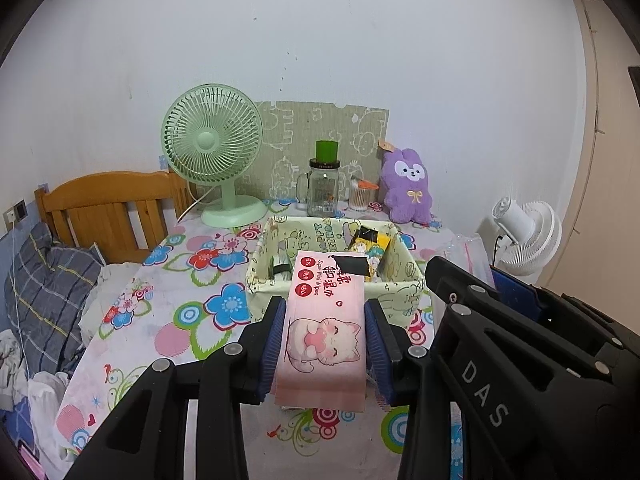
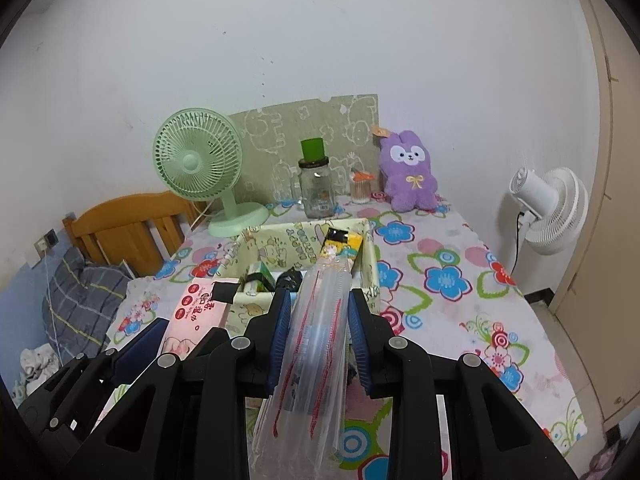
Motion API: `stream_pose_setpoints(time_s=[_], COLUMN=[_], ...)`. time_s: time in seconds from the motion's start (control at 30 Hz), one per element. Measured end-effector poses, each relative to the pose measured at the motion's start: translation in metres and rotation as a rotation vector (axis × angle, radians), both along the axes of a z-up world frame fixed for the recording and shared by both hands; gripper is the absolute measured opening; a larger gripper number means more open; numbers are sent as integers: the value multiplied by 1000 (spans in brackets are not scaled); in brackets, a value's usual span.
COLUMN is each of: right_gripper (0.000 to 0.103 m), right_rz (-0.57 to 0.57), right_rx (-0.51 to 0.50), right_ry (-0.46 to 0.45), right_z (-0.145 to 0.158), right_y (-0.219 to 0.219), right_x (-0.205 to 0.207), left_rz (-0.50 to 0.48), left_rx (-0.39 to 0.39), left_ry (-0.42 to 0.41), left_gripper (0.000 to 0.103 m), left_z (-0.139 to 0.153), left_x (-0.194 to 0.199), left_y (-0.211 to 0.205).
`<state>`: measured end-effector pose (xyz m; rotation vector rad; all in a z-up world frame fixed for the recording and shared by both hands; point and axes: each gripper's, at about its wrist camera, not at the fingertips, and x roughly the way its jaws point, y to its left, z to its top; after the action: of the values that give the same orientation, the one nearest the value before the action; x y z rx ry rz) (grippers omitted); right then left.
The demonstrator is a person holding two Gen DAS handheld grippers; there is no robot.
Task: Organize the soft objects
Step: 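Lift the tissue pack with the left tool while the right tool carries the plastic bags toward the box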
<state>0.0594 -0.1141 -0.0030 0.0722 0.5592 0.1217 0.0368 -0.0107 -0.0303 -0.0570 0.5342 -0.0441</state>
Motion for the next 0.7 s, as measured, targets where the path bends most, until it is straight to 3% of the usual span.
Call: stream_pose_setpoints(time_s=[0.7], right_gripper=[33], right_rz=[22], right_rx=[-8], right_ry=[-20], right_z=[11], right_y=[7], right_x=[33], left_rz=[2], left_rx=[-7], left_ry=[-20], left_gripper=[41], left_z=[12], left_x=[30], left_y=[5])
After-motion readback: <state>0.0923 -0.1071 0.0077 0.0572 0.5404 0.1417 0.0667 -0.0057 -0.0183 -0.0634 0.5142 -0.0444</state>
